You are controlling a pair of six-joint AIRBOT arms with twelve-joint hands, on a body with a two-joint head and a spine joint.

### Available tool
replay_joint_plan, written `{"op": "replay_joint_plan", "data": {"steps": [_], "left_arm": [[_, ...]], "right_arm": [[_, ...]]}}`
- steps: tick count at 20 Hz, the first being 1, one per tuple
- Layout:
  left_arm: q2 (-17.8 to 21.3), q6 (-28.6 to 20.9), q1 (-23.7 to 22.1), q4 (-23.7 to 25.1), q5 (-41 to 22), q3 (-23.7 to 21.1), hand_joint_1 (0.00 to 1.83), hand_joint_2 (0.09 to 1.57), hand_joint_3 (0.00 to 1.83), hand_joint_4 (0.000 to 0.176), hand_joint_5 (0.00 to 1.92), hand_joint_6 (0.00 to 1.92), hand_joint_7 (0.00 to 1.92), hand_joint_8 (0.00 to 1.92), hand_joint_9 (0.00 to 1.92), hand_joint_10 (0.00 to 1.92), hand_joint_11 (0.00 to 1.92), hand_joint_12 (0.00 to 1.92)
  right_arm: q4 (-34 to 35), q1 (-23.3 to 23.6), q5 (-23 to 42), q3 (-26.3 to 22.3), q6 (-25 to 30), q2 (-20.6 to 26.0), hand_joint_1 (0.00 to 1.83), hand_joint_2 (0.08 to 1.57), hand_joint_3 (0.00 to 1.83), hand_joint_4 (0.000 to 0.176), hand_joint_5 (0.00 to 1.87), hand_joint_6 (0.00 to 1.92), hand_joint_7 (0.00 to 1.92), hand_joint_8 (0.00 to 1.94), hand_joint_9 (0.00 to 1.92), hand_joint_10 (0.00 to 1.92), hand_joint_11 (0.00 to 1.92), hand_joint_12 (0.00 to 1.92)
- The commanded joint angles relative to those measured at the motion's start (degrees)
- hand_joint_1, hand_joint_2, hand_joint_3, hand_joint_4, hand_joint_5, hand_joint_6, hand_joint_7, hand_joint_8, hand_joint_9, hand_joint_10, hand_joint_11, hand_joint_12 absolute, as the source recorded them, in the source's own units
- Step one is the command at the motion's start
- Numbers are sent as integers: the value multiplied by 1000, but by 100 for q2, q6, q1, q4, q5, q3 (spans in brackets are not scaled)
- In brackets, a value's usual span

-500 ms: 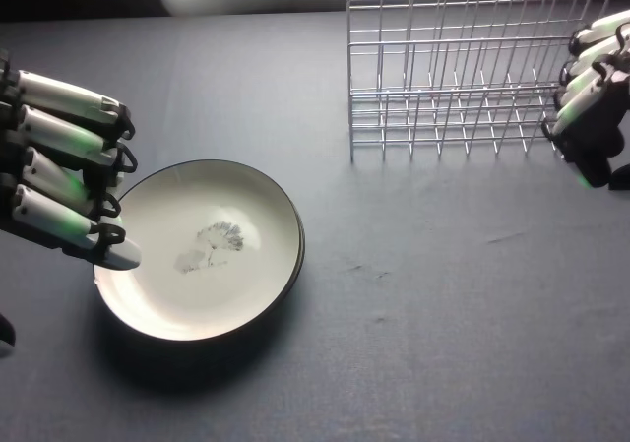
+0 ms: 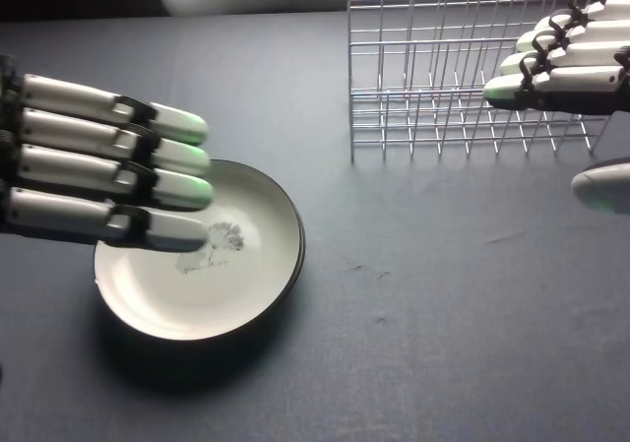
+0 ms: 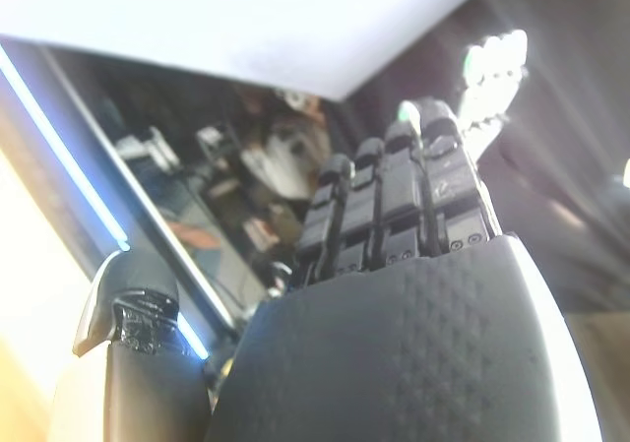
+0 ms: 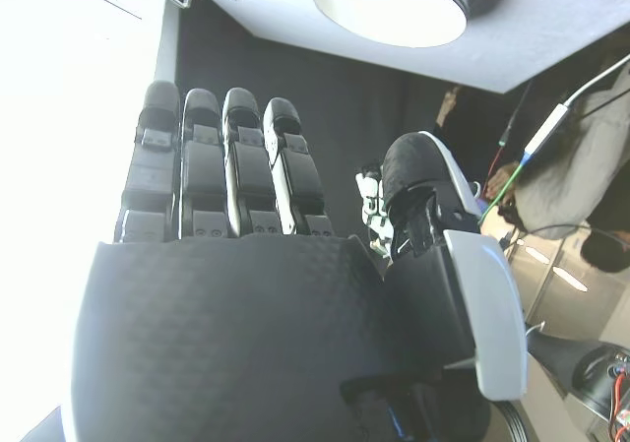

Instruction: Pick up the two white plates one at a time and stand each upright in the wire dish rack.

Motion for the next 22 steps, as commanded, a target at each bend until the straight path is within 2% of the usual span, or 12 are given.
{"op": "replay_joint_plan", "data": {"steps": [1,2,4,7,10,11,15,18,19,22], "left_arm": [[-17,-46,-106,-375,-206,1,0,1124,28,0,0,0,0,0,0,0,0,0],[-58,-47,-185,-215,-205,-2,0,1108,20,0,0,0,0,0,0,0,0,0],[-136,-51,-235,27,-140,-3,0,1093,11,0,0,0,0,0,0,0,0,0],[-244,-65,-257,246,-96,-12,0,1093,10,0,0,0,0,0,0,0,0,0],[-510,13,57,351,165,61,0,1092,9,0,0,0,0,0,0,0,0,0],[-580,13,144,350,243,94,0,1089,7,0,0,0,0,0,0,0,0,0],[-958,-79,800,347,701,244,0,1092,7,0,3,1,0,0,0,0,0,0],[-1109,-102,1056,348,887,370,0,1094,8,0,0,0,0,0,0,0,0,0],[-1161,-102,1127,348,934,456,0,1093,7,0,0,0,0,0,0,0,0,0],[-1243,-102,1315,349,1085,657,0,1092,6,0,0,0,0,0,0,0,0,0]], "right_arm": [[139,74,400,2,-10,32,0,1415,2,0,119,3,90,3,64,2,0,219],[138,73,400,2,-12,30,0,1423,3,0,92,4,61,4,36,4,0,128],[139,74,414,2,-11,28,0,1424,0,0,84,2,61,3,34,3,0,170],[138,73,415,-16,-12,14,0,1419,0,0,77,3,49,2,25,2,0,132],[138,82,422,-19,-23,5,0,1416,0,0,74,3,43,3,24,4,0,127],[138,83,443,-19,-44,2,0,1419,1,0,60,3,27,4,10,4,0,64],[138,80,879,13,-148,-69,0,1410,0,0,54,0,27,0,4,0,0,41],[138,48,1315,200,-523,-238,0,1404,1,0,59,0,32,0,9,0,0,103],[138,-15,1518,332,-808,-329,0,1404,1,0,20,3,6,0,1,0,0,21],[138,-363,2390,754,-1283,-615,0,1409,2,0,41,13,19,6,3,1,28,14]]}}
